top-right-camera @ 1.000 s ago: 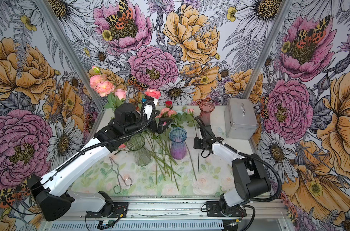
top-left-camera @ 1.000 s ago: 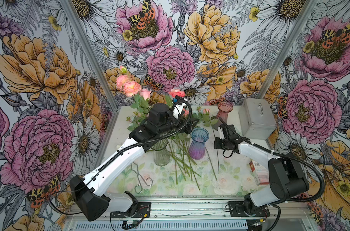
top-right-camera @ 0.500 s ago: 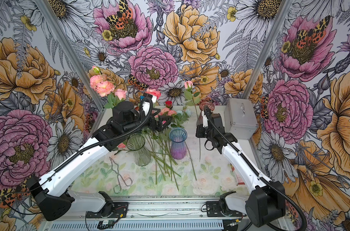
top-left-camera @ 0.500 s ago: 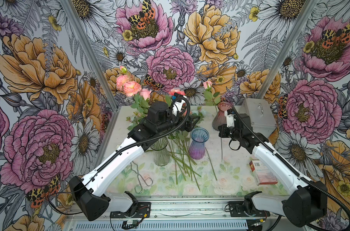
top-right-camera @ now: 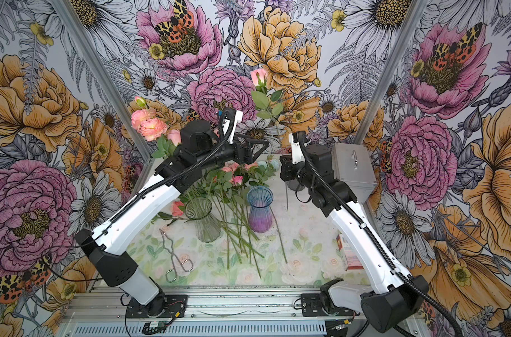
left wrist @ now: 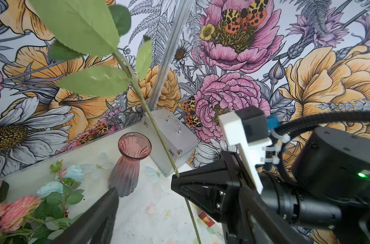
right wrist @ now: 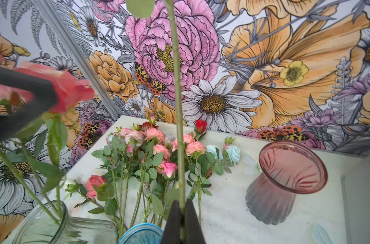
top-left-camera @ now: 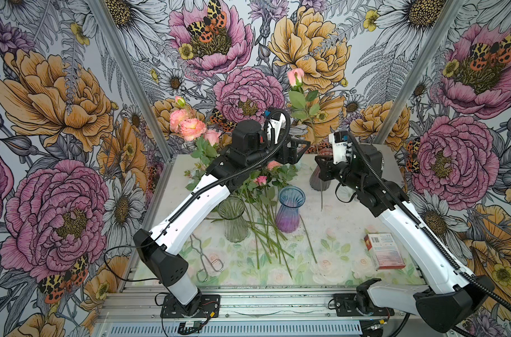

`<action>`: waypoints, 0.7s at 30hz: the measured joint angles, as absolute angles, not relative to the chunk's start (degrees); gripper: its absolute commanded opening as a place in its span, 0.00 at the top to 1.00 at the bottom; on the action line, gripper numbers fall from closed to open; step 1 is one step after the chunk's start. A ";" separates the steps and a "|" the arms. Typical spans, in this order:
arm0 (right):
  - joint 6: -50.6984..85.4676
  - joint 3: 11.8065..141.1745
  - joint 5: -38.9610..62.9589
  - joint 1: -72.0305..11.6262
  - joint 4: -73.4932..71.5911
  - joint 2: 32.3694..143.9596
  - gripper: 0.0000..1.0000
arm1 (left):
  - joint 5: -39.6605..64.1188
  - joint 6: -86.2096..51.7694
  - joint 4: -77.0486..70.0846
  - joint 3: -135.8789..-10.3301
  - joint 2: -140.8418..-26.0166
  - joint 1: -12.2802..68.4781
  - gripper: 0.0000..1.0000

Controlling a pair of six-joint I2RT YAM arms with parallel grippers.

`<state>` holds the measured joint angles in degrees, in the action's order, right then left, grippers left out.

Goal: Place the pink flowers into the vase
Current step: Pick up the flower at the center of the board.

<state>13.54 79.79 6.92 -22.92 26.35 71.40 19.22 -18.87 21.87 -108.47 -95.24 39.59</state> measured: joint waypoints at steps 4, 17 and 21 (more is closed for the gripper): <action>12.29 81.30 6.79 -25.69 26.30 71.77 1.00 | 19.42 -20.32 22.28 -111.13 -98.32 39.81 0.17; 11.07 81.32 6.72 -28.10 26.35 71.99 1.00 | 19.38 -22.02 22.94 -115.33 -101.16 40.66 0.42; 11.03 81.32 6.72 -28.21 26.30 71.90 1.00 | 19.35 -22.39 22.94 -116.31 -101.69 40.88 0.47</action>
